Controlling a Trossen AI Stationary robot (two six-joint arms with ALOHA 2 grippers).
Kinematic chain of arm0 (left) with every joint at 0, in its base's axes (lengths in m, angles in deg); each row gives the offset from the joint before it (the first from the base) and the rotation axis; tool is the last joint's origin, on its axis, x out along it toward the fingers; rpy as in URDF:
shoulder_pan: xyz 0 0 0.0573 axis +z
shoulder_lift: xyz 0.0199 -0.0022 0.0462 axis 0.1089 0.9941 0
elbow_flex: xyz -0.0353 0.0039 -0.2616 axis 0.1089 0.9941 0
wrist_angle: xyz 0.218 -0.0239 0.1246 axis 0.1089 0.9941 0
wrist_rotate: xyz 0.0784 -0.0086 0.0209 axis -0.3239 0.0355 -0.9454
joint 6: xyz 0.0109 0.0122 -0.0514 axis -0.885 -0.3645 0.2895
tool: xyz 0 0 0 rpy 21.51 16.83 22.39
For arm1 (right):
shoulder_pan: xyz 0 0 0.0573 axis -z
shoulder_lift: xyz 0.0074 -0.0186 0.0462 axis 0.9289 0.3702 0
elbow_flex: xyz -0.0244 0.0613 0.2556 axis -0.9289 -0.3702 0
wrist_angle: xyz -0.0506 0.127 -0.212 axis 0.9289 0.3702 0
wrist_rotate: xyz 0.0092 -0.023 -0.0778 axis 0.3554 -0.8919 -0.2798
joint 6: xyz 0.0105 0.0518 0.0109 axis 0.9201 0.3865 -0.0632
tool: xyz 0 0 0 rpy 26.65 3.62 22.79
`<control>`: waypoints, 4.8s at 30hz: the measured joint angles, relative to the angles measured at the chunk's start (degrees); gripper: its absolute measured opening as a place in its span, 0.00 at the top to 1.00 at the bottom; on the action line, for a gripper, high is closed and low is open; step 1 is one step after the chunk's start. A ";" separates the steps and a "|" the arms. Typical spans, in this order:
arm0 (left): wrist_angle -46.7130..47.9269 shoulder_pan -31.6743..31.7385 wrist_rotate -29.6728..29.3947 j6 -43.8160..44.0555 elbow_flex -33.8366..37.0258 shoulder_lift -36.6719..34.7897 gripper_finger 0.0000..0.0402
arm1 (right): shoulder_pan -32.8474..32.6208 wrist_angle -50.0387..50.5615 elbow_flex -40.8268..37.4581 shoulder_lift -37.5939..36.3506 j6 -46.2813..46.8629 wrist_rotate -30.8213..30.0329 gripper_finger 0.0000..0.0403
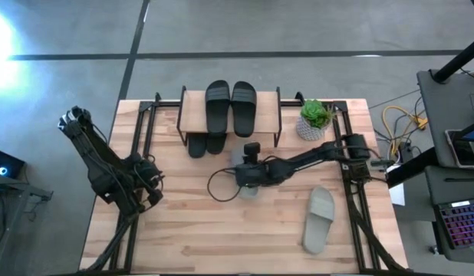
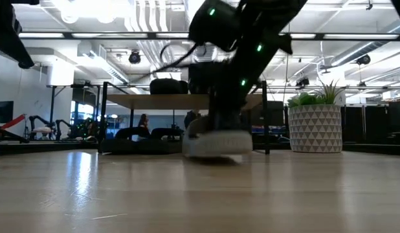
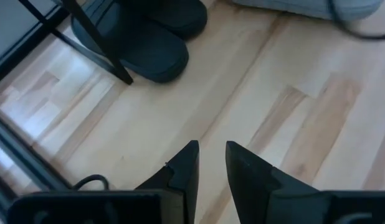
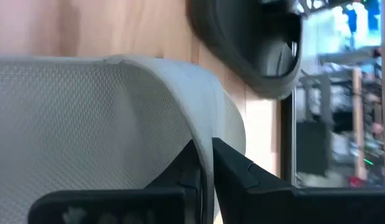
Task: Pick and place slides into the shelf
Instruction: Put the gray slide under the shelf
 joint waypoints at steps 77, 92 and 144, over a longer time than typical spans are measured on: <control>3.11 -0.02 2.81 -11.67 0.00 -3.24 0.84 | -11.20 29.92 40.74 17.59 43.73 34.41 0.98; 2.12 -0.04 3.49 -11.67 0.00 1.24 0.84 | -8.08 32.69 39.96 21.01 40.86 27.51 0.98; 2.11 -0.03 4.54 -11.63 0.00 2.18 0.84 | 1.86 40.78 37.75 13.41 34.51 20.31 0.98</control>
